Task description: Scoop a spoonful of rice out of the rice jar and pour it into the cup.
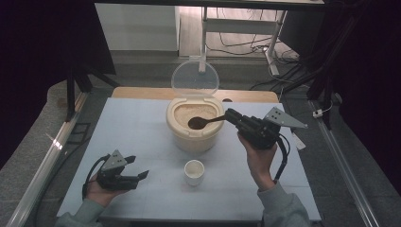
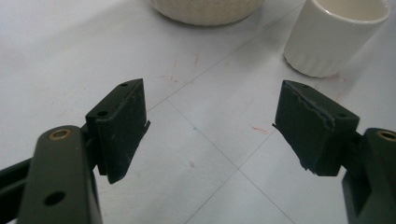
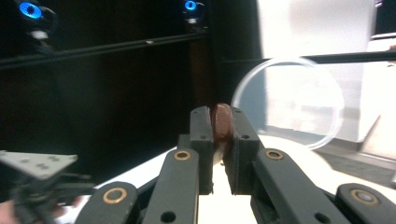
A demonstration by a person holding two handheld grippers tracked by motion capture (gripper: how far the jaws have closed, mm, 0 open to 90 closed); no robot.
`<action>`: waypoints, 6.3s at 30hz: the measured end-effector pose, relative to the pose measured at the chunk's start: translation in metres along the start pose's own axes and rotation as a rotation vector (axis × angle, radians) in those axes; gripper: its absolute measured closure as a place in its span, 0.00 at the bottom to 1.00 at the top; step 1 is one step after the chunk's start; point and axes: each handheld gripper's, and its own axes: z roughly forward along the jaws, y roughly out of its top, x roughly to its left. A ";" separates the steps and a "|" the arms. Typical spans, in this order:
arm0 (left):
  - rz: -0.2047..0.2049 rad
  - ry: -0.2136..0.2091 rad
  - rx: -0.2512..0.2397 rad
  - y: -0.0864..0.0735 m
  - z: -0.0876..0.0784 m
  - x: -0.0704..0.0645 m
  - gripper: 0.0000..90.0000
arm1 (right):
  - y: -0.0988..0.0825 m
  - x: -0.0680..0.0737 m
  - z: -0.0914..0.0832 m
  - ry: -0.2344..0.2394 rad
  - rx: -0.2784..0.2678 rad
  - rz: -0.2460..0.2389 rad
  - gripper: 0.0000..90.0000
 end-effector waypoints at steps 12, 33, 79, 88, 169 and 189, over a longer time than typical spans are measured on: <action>-0.001 -0.006 0.016 -0.001 0.003 0.000 0.27 | 0.003 -0.015 0.012 -0.108 0.038 -0.057 0.92; -0.003 -0.006 0.019 -0.001 0.003 0.001 0.27 | 0.006 -0.023 0.028 -0.260 0.153 -0.161 0.92; 0.000 -0.005 0.021 -0.001 0.004 0.002 0.27 | -0.031 -0.070 0.035 -0.169 0.141 0.514 0.92; 0.006 -0.004 0.022 0.000 0.005 0.002 0.27 | -0.035 -0.080 0.030 -0.160 0.106 0.622 0.92; 0.005 0.021 0.040 -0.001 0.010 0.007 0.26 | -0.069 -0.049 -0.030 0.037 0.267 0.742 0.92; 0.012 0.023 0.045 -0.001 0.011 0.007 0.26 | -0.058 -0.015 -0.007 0.000 0.390 0.389 0.92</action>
